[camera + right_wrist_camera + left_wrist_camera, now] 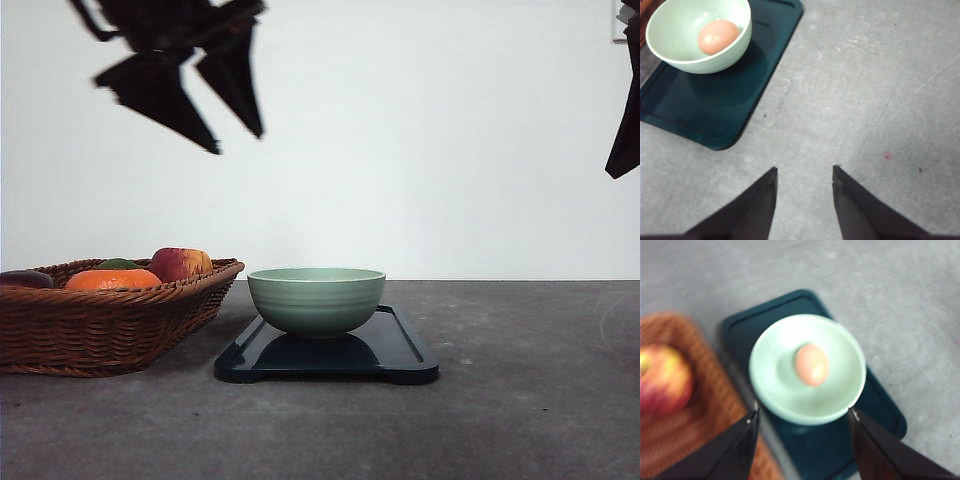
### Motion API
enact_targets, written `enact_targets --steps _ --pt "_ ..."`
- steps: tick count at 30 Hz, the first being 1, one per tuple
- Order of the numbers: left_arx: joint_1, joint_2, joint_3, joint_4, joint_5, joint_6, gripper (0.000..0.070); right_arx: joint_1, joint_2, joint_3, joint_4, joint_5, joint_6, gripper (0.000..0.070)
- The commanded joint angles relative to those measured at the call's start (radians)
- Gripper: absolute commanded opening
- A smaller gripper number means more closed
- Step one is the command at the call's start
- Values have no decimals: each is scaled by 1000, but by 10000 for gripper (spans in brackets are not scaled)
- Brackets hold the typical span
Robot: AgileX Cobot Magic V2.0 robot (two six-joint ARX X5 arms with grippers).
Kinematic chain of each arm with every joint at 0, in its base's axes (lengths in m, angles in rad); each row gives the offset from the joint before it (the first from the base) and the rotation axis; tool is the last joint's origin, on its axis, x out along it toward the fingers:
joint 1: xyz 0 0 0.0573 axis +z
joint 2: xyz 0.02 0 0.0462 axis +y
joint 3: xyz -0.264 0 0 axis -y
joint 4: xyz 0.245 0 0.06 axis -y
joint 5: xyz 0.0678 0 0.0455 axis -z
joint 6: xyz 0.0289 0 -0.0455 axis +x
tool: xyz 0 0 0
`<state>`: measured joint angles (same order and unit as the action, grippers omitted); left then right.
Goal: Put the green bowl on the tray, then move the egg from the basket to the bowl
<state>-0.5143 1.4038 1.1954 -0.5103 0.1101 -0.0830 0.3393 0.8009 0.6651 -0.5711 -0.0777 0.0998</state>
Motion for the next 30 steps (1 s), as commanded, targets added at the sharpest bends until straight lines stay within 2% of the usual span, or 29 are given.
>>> enact_targets --steps 1,6,13,19,26,27,30 --pt "6 -39 -51 25 2 -38 351 5 8 4 12 -3 -12 216" --pt "55 -202 -228 38 1 -66 351 5 8 4 31 -58 -30 216" --pt "129 -433 -411 21 1 -94 351 6 8 4 55 -81 -33 217" --pt "173 -591 -495 -36 1 -98 350 6 8 4 55 -84 -37 217" --pt "187 -633 -503 -81 2 -106 347 6 6 4 43 -142 -34 216" --pt "187 -633 -503 -82 2 -106 337 6 6 4 45 -155 -34 214" --pt "187 -633 -503 -95 2 -110 52 6 7 4 50 -166 -33 36"
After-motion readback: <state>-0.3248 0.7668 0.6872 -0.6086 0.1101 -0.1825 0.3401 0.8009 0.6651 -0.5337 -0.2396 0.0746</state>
